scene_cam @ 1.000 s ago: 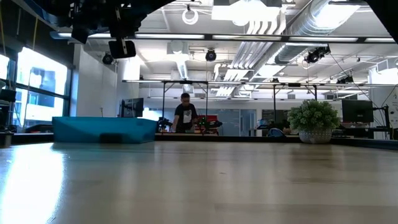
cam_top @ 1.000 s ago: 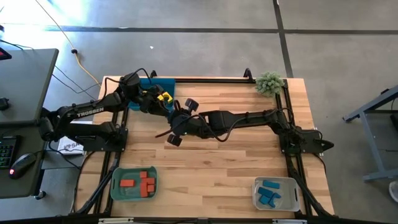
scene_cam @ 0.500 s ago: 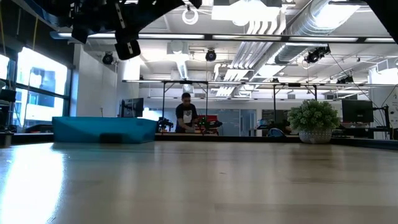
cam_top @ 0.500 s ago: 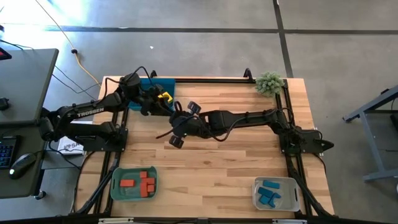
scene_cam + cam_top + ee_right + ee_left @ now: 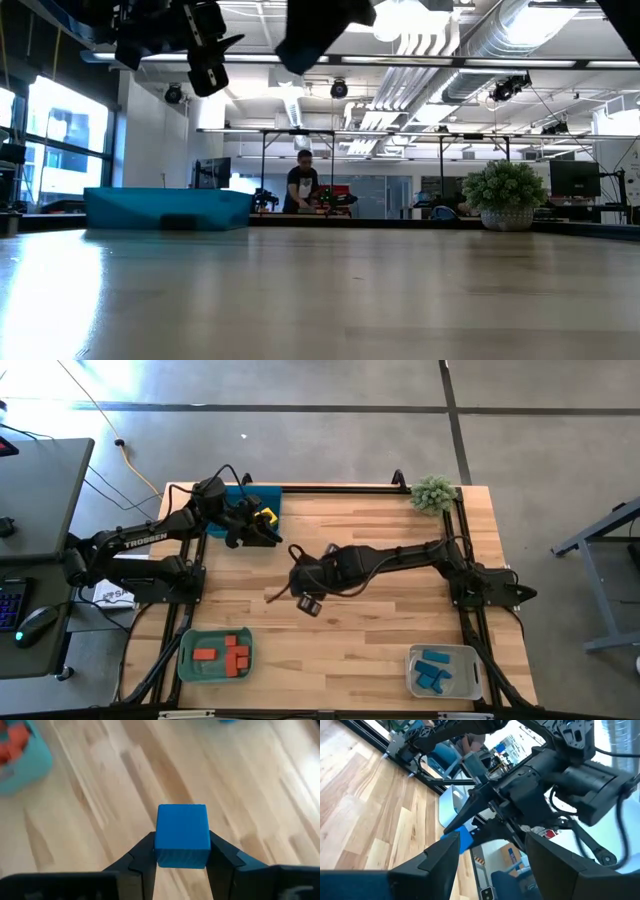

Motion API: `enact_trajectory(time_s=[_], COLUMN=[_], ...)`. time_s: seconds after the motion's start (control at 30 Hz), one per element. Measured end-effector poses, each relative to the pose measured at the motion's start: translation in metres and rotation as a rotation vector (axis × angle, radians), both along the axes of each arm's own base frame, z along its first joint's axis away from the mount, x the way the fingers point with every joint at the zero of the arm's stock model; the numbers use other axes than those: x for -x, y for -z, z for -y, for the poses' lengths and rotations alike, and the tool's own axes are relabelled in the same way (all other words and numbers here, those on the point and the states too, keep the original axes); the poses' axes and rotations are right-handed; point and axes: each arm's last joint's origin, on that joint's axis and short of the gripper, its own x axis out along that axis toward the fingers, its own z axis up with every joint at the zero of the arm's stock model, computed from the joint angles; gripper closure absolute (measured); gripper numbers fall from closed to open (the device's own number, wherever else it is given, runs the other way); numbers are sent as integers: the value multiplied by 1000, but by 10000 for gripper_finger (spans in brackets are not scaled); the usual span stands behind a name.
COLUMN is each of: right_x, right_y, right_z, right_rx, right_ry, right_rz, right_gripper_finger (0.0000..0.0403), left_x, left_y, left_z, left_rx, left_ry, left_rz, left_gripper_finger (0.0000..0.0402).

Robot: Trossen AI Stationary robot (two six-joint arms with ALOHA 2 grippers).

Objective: Sort & place blocks by color
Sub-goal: Put the blue block into the white bin

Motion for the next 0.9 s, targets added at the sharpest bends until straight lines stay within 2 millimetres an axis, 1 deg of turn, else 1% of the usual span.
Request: enact_trajectory(time_s=[0.17, 0.3, 0.5, 0.57, 0.7, 0.9], right_x=[13, 26, 35, 40, 50, 70], right_y=[4, 6, 13, 21, 45, 79], right_z=[-12, -24, -53, -63, -84, -109], right_rx=[0, 14, 24, 37, 53, -21], right_ry=[-35, -29, -82, -104, -160, -258], right_rz=[-114, -208, -244, -277, -370, -556], right_gripper_finger=[295, 293, 293, 292, 292, 291], left_x=[0, 0, 0, 0, 0, 0], left_y=[0, 0, 0, 0, 0, 0], left_z=[0, 0, 0, 0, 0, -1], left_rx=[0, 0, 0, 0, 0, -4], left_ry=[0, 1, 1, 1, 2, -41], left_rz=[0, 0, 0, 0, 0, -4], left_gripper_finger=[188, 188, 188, 188, 188, 188])
